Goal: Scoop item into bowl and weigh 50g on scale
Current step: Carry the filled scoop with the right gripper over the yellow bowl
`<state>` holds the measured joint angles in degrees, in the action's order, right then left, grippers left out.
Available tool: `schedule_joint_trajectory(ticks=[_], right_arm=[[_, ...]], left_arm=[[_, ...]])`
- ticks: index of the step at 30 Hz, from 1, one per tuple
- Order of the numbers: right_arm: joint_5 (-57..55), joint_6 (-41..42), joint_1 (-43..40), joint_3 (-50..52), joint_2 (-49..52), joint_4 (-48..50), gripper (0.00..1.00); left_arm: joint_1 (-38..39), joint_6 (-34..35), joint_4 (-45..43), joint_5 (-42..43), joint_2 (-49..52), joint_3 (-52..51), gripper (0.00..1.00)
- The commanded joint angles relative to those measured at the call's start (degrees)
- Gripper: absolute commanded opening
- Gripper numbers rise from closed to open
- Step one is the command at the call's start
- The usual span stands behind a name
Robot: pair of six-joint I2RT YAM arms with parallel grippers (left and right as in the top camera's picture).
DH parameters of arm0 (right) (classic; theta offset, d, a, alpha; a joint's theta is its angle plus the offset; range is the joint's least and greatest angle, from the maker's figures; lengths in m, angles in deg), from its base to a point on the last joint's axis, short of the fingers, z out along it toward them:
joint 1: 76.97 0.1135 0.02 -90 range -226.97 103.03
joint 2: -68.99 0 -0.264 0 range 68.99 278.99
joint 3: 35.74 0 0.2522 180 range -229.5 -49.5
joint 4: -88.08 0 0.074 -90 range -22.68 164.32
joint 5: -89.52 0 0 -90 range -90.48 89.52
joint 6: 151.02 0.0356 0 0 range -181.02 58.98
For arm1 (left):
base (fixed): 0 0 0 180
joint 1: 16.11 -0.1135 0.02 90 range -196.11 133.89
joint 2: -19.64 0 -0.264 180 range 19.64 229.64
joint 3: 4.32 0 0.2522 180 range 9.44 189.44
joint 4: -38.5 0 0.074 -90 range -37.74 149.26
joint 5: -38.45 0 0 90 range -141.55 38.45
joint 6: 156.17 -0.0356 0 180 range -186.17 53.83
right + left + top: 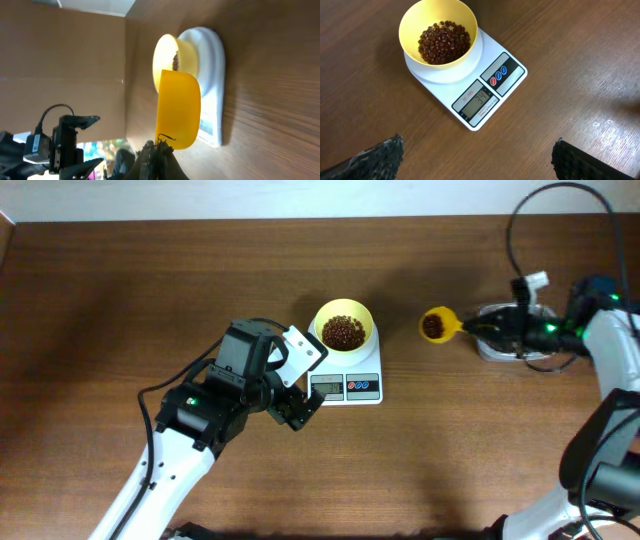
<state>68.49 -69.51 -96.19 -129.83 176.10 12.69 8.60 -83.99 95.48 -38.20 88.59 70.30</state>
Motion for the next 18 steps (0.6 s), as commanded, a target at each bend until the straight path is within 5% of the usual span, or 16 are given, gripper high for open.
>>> schedule_joint_trajectory(ticks=[1,7,18], right_arm=[[2.9,3.5,4.4,0.5,0.4,3.1,0.04],[2.9,8.0,10.5,0.5,0.4,8.5,0.04],[0.8,30.8,16.1,0.5,0.4,33.1,0.04]], left_arm=[[-0.3,0.2,-0.1,0.8,-0.4,0.0,0.99],[-0.3,0.2,-0.1,0.8,-0.4,0.0,0.99],[-0.3,0.2,-0.1,0.8,-0.4,0.0,0.99]])
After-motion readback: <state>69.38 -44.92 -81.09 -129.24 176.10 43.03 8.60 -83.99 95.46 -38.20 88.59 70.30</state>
